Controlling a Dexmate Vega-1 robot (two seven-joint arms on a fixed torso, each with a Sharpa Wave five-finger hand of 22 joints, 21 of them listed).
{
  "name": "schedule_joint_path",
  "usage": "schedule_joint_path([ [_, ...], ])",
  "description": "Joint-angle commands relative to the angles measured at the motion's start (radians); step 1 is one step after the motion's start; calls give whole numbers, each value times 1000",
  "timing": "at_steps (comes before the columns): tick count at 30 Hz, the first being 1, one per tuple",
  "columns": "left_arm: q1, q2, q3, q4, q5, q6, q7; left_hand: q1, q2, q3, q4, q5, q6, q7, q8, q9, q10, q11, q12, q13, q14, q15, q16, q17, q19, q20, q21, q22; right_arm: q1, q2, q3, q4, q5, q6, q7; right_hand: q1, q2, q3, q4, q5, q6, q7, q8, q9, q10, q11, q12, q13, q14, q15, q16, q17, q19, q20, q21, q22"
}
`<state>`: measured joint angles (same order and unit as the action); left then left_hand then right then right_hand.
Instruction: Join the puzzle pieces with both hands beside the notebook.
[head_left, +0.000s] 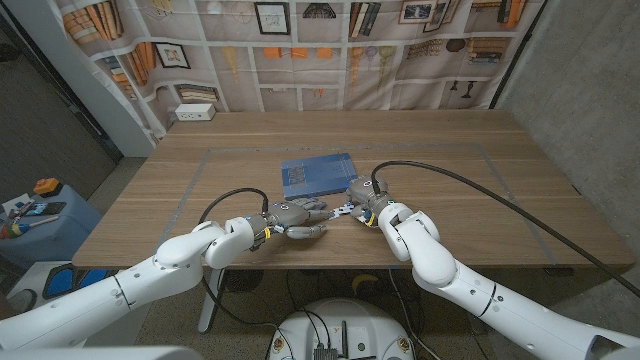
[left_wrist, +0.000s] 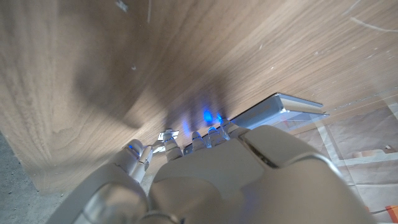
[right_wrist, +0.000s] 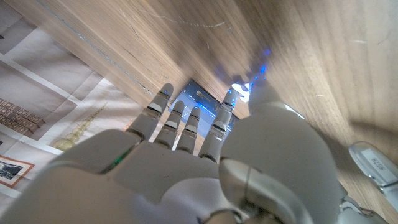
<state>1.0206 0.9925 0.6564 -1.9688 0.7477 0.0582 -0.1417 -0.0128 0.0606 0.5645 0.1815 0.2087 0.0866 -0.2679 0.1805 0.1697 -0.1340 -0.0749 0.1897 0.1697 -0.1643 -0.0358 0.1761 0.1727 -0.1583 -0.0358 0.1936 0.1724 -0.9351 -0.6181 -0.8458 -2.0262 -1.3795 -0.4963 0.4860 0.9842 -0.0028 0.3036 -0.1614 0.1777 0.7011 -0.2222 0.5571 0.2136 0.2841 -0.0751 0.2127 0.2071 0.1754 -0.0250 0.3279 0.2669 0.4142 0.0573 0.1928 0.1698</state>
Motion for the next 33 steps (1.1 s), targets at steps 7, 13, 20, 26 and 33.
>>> schedule_joint_path([
  [7, 11, 2, -3, -9, 7, 13, 10, 8, 113, 5, -2, 3, 86, 48, 2, 2, 7, -1, 5, 3, -32, -65, 6, 1, 3, -116, 4, 1, -11, -9, 13, -18, 16, 12, -11, 1, -18, -4, -3, 3, -22, 1, -12, -1, -4, 7, -4, 1, 2, 7, -1, 3, -1, 2, 2, 2],
  [13, 14, 5, -4, -11, 8, 12, 13, 8, 113, 6, -2, 3, 85, 48, 1, 2, 7, -2, 4, 3, -31, -65, 5, 1, 3, -116, 3, 1, -8, -1, 17, -21, 27, 7, 12, 2, -22, -5, -3, 3, -27, 1, -15, -1, -6, 7, -5, 2, 1, 8, -2, 2, -2, 4, 1, 2],
  [20, 18, 5, -5, -12, 7, 14, 18, 8, 113, 6, -2, 3, 87, 48, 1, 2, 11, -2, 5, 3, -29, -64, 6, 1, 5, -117, 4, 1, 1, 5, 22, -26, 46, -1, 49, -1, -24, -8, 0, 4, -49, 2, -27, -4, -14, 9, -8, 2, -5, 12, -5, 2, -6, 7, 0, 2],
  [26, 20, 8, -7, -12, 6, 13, 20, 8, 113, 7, -2, 3, 87, 48, 1, 2, 12, -1, 5, 3, -28, -64, 6, 1, 6, -118, 4, 1, 6, 5, 23, -34, 49, -5, 63, -6, -25, -11, 4, 6, -86, 2, -48, -8, -27, 11, -12, 2, -14, 19, -11, 3, -12, 12, -2, 2],
  [33, 18, 8, -8, -8, 7, 10, 24, 8, 113, 8, -3, 3, 87, 48, 0, 2, 12, -1, 5, 3, -27, -64, 5, 1, 7, -117, 4, 1, 5, 2, 31, -45, 59, -11, 61, -17, -29, -18, 9, 7, -120, 3, -68, -11, -36, 16, -14, 3, -21, 26, -15, 3, -18, 15, -2, 2],
])
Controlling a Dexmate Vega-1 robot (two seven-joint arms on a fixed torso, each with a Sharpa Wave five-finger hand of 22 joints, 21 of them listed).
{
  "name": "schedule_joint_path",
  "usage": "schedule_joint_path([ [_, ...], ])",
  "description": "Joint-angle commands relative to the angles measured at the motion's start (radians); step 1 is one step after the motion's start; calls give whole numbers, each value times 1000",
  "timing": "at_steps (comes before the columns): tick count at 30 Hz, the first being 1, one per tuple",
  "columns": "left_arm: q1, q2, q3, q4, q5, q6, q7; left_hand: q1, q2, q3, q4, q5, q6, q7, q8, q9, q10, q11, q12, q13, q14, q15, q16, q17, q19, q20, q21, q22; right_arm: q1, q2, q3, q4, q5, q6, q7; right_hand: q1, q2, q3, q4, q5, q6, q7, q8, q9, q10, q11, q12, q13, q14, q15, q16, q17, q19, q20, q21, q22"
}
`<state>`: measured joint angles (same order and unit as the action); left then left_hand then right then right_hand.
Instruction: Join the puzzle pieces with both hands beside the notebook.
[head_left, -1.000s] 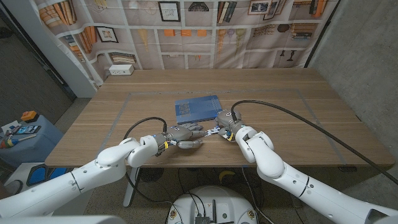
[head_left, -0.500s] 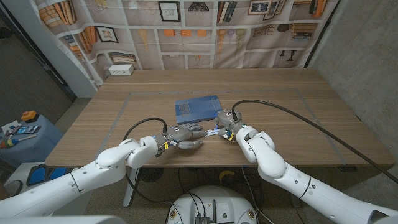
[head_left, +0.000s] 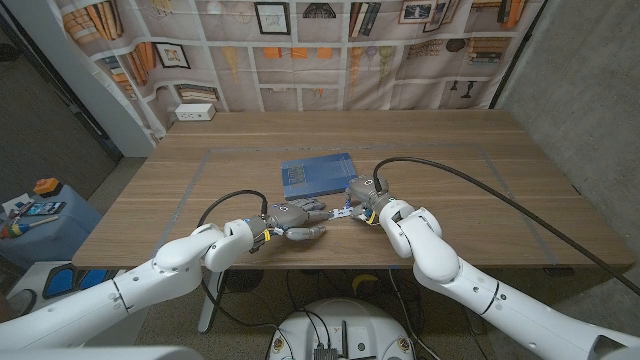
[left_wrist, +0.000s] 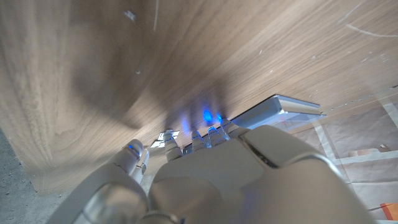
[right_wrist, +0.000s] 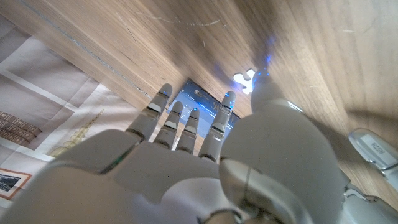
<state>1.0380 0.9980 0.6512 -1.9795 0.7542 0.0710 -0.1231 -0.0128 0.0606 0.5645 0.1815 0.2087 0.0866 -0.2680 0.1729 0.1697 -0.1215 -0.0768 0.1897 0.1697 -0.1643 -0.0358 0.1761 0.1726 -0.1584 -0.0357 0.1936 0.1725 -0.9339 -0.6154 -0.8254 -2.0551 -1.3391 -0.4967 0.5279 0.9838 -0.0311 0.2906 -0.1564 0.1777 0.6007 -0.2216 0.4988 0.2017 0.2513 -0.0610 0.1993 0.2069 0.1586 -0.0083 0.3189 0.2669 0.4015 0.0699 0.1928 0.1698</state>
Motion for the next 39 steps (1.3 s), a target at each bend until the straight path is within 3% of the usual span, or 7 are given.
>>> schedule_joint_path([
  [1, -1, 3, -2, 4, 1, -4, 4, 8, 113, 8, -3, 3, 87, 48, 8, 2, 1, 0, 5, 3, -28, -64, 5, 1, 7, -118, 4, 1, 2, -2, 15, -20, 24, -13, 15, -19, 0, -5, 5, 7, -23, 3, -11, 1, -5, 1, -1, 3, -4, 8, -6, 3, -5, 4, -3, 2],
  [15, -2, 3, -2, 1, 3, -1, -2, 9, 113, 10, -3, 3, 89, 48, 7, 2, 1, -2, 4, 3, -27, -65, 5, 1, 7, -118, 3, 1, -18, -15, 47, -39, 96, -40, -36, -72, 9, -22, 31, 8, -74, 5, -44, -1, -11, 1, 2, 4, -6, 8, -9, 5, -9, 4, -1, 3],
  [18, -1, 2, -2, 0, 5, 2, -2, 9, 113, 11, -3, 3, 90, 48, 7, 2, 2, -2, 4, 3, -26, -65, 5, 1, 7, -118, 3, 1, -25, -19, 48, -42, 104, -45, -54, -105, 12, -33, 45, 9, -100, 7, -60, -1, -8, 1, 4, 5, -2, 7, -9, 6, -8, 4, 0, 3],
  [29, -8, -2, 2, 7, 7, -5, -3, 9, 113, 12, -4, 3, 91, 48, 7, 2, 2, -4, 4, 3, -26, -66, 4, 1, 8, -117, 3, 1, -63, -32, 61, -40, 166, -52, -197, -205, -9, -78, 78, 17, -133, 36, -86, 0, -7, 7, 6, 5, 3, 14, -12, 6, 3, 5, 4, 3],
  [36, -14, -4, 3, 10, 10, -7, -4, 9, 113, 13, -4, 3, 90, 48, 7, 2, 2, -4, 4, 3, -26, -66, 4, 1, 8, -117, 3, 0, -67, -42, 58, -37, 191, -58, -239, -257, -9, -97, 91, 23, -234, 62, -142, -4, -18, 10, 4, 5, 2, 18, -16, 7, 5, 4, 3, 3],
  [39, -15, -4, 3, 11, 10, -8, -4, 9, 113, 14, -4, 3, 90, 48, 6, 2, 2, -4, 3, 3, -26, -67, 4, 1, 8, -117, 3, 0, -66, -45, 59, -32, 205, -59, -257, -267, -8, -100, 93, 23, -245, 64, -150, -5, -25, 11, 2, 4, 1, 18, -17, 7, 5, 4, 3, 3],
])
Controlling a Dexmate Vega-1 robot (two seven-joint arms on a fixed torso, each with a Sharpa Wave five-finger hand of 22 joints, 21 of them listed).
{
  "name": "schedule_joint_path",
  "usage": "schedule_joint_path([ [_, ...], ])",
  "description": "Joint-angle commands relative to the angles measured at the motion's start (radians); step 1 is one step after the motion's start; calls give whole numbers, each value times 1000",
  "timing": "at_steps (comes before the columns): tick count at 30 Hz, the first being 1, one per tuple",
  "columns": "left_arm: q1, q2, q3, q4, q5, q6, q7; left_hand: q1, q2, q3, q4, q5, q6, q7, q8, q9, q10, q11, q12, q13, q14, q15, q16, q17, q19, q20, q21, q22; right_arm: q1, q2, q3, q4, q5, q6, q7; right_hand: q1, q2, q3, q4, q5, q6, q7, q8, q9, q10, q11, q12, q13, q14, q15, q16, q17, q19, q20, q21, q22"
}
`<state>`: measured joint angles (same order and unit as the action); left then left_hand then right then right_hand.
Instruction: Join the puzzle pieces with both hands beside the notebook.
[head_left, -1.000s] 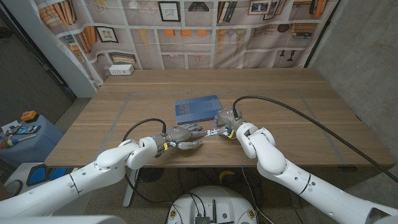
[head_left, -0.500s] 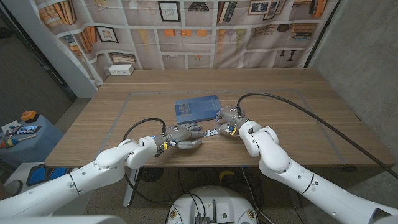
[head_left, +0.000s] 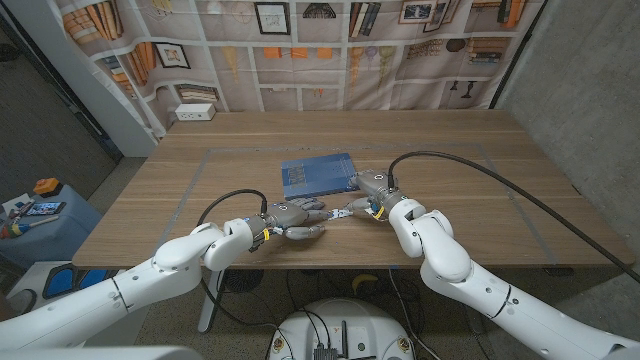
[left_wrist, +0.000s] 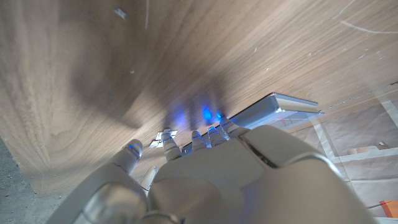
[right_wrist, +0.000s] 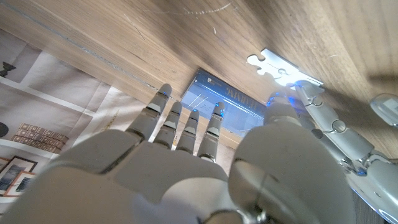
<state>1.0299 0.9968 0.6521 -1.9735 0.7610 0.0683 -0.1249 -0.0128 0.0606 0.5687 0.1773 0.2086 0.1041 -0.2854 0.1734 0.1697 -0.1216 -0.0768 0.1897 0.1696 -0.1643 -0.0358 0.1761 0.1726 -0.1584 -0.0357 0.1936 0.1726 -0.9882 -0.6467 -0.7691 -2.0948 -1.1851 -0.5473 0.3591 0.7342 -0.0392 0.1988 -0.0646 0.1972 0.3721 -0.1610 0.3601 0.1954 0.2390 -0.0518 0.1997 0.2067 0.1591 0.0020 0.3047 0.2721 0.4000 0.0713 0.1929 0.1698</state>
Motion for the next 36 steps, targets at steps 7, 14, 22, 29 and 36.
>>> schedule_joint_path([
  [7, -9, -5, 3, 7, 3, -6, -3, 9, 112, 10, 0, 3, 73, 65, 5, 2, 2, -3, 3, 3, -26, -66, 4, 1, 9, -117, 2, 0, -8, -20, -14, 30, 33, -21, -133, -40, 2, -16, 8, 3, -30, 3, -26, -2, -23, 5, -1, 3, -6, 10, -7, 2, 3, -5, 1, 3],
  [14, -11, -8, 4, 9, 4, -3, -3, 9, 112, 11, 0, 3, 73, 65, 5, 3, 2, 0, 3, 3, -26, -66, 4, 1, 9, -117, 2, 0, -5, -30, -19, 37, 42, -27, -134, -69, 6, -24, 17, 4, -40, 4, -41, -5, -34, 8, -3, 1, -12, 14, -12, 2, -7, -14, -2, 3],
  [22, -14, -9, 5, 13, 6, -6, 0, 9, 112, 12, 0, 3, 74, 65, 5, 3, 3, 0, 3, 3, -25, -65, 4, 1, 10, -116, 3, 0, -5, -36, -21, 53, 64, -29, -162, -143, 19, -45, 45, 3, -97, 17, -90, -9, -73, 15, -11, -4, -46, 23, -31, 1, -18, -24, -3, 3],
  [29, -14, -9, 6, 13, 6, -4, -1, 9, 112, 13, 0, 3, 73, 65, 5, 3, 5, 4, 3, 3, -24, -65, 4, 1, 12, -115, 3, 0, 0, -33, -30, 68, 74, -36, -175, -175, 26, -54, 55, 3, -116, 26, -113, -11, -109, 23, -17, -9, -72, 31, -45, -2, -30, -26, -6, 2],
  [36, -16, -10, 8, 12, 5, -3, -8, 9, 113, 14, 0, 3, 72, 65, 4, 2, 6, 4, 3, 3, -22, -64, 4, 1, 12, -115, 3, 0, 3, -26, -40, 90, 83, -47, -204, -188, 29, -58, 57, 3, -134, 27, -128, -12, -120, 23, -17, -10, -81, 30, -51, -4, -40, -26, -8, 2],
])
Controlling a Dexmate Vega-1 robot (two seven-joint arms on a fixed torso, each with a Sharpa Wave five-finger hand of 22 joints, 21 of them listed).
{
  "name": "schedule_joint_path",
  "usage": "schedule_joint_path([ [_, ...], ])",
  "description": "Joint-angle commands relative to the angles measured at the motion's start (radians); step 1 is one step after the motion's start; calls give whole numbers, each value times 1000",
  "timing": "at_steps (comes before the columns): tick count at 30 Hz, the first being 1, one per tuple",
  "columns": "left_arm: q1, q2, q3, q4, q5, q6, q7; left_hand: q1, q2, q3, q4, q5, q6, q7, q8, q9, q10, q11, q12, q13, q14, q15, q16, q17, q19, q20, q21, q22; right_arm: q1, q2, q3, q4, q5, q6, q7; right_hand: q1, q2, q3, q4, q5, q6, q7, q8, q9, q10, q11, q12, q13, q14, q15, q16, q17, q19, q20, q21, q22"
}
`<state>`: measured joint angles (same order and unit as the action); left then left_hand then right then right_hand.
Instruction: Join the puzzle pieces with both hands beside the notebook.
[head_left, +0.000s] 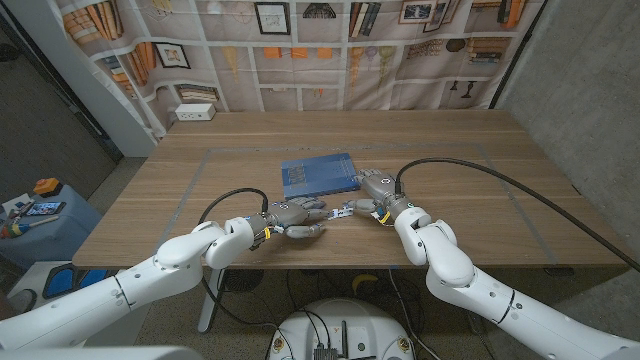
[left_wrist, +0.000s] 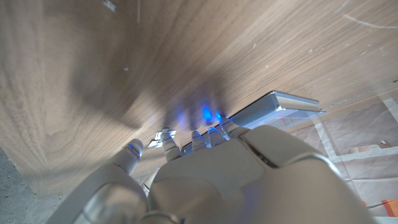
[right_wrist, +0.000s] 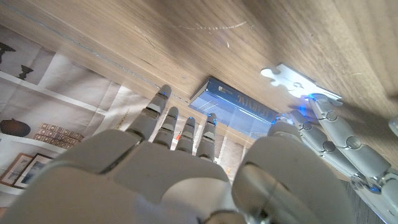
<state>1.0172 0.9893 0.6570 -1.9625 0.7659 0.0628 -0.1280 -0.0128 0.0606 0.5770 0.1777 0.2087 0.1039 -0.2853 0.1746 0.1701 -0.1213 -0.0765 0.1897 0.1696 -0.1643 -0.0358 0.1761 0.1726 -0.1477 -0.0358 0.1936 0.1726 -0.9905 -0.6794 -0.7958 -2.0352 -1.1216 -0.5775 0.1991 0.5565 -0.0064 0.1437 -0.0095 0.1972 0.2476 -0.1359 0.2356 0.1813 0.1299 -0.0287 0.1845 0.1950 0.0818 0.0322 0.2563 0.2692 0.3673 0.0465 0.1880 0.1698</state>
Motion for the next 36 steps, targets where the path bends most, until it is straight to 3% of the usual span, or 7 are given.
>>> schedule_joint_path([
  [1, -4, -3, 3, 1, 0, 2, -4, 9, 113, 6, 0, 3, 72, 65, 3, 2, 5, 4, 3, 3, -22, -65, 4, 1, 1, -115, 3, 0, 6, 8, -15, 33, 20, -19, -48, -11, -4, -3, 2, 3, -10, 2, -4, 2, -13, 0, -3, 1, -4, 1, -3, -1, -8, -1, -3, 2],
  [36, -17, -12, 9, 9, -4, 7, -13, 9, 112, 10, 0, 2, 71, 66, 3, 2, 7, 3, 2, 3, -22, -63, 4, 1, 2, -114, 2, 0, 48, 11, -68, 101, 76, -50, -110, -44, 8, -10, 6, 7, -35, -3, -31, 1, -45, 1, -1, -3, -28, 14, -19, -8, -40, 0, -7, 1],
])
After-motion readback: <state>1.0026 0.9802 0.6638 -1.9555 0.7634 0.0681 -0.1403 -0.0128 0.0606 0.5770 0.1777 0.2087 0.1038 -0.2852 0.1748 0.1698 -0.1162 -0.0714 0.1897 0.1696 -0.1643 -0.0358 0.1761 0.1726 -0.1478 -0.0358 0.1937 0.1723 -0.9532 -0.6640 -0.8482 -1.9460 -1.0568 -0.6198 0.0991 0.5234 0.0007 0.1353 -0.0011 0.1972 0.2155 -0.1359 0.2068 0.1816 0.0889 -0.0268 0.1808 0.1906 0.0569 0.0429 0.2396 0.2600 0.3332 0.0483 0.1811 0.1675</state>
